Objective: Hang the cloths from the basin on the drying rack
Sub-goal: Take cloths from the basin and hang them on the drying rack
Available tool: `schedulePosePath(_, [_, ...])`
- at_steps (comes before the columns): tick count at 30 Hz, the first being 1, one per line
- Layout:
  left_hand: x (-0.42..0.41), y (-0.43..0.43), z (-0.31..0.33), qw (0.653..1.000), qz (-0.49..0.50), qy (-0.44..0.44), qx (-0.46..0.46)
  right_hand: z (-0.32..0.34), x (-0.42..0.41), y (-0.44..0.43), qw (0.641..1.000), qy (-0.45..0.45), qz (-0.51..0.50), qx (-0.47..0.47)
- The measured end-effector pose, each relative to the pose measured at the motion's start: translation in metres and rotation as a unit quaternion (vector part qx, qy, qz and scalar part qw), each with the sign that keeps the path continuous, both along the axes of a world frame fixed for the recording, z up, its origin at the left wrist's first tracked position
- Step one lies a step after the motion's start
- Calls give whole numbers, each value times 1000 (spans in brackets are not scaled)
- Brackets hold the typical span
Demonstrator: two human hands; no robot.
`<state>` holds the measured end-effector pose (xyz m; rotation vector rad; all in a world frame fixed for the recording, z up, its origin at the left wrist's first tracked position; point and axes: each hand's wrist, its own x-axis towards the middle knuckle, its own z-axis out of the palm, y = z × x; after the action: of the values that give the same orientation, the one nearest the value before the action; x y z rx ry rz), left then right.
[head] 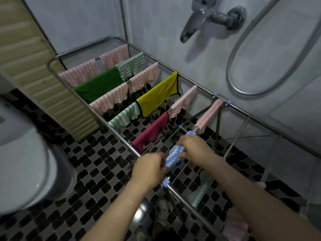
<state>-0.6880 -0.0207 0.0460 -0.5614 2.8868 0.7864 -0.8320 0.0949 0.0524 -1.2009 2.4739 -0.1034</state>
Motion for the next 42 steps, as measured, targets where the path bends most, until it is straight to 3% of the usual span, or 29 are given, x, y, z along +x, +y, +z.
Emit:
schedulePosePath(5, [0,9,-2,999,53,12,3,-3,4,4,999,28,-24,-19])
schedulePosePath(12, [10,17,-6,994,102,6,-38,15,3,-1,997,-61,-10,38])
schedulePosePath(15, [16,19,-3,993,112,24,-37,23,8,-7,998,-55,8,5])
schedulePosePath(19, [38,16,10,974,196,106,30,40,27,-20,990,-90,11,-104])
schedulePosePath(22, [65,11,25,946,277,151,77,55,49,-33,978,-129,42,-157])
schedulePosePath(29, [150,-5,37,871,432,218,84,72,112,-74,947,-200,128,-215])
schedulePosePath(37, [278,-9,46,750,619,225,62,67,237,-124,894,-303,262,-201])
schedulePosePath(42, [384,0,33,651,724,222,42,58,351,-151,839,-402,336,-147])
